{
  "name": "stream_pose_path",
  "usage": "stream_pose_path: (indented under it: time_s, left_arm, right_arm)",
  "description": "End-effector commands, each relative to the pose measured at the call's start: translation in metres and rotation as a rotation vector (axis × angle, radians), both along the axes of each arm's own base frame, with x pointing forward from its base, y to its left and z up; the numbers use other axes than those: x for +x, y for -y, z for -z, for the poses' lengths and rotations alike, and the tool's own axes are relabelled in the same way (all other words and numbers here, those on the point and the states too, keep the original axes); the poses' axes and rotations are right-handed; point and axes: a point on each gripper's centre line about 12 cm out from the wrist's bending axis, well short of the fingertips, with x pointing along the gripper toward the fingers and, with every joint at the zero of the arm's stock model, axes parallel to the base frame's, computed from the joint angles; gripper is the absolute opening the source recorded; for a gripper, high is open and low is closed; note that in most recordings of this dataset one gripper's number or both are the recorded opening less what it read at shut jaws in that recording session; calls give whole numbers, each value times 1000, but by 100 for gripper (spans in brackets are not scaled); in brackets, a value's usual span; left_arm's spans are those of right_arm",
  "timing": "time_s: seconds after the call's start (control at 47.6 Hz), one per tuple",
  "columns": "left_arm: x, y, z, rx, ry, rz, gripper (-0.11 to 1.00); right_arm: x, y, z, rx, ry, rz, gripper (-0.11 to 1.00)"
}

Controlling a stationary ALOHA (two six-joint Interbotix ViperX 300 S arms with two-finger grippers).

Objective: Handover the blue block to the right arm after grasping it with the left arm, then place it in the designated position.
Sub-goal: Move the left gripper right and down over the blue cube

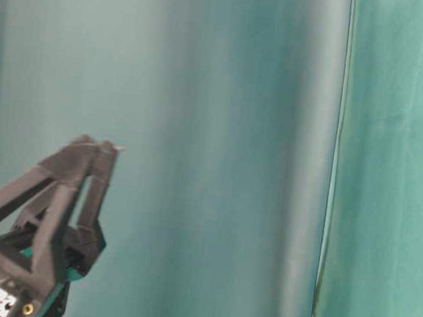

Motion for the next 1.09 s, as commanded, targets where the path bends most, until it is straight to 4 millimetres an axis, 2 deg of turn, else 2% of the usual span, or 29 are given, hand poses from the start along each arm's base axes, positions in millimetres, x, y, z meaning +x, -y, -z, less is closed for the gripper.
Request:
stream_pose_path:
  time_s: [0.0, 0.294, 0.568, 1.072]
  left_arm:
    - [6, 1, -14, 3, -49, 4, 100]
    - [23, 4, -9, 6, -293, 12, 100]
    - [29, 5, -5, 7, -474, 12, 100]
    - [34, 4, -8, 11, -485, 12, 100]
  right_arm:
    - [2, 0, -6, -3, 15, 0, 94]
    - [3, 0, -7, -2, 17, 0, 94]
    - [3, 0, -6, 0, 8, 1, 94]
    - [4, 0, -5, 0, -5, -1, 94]
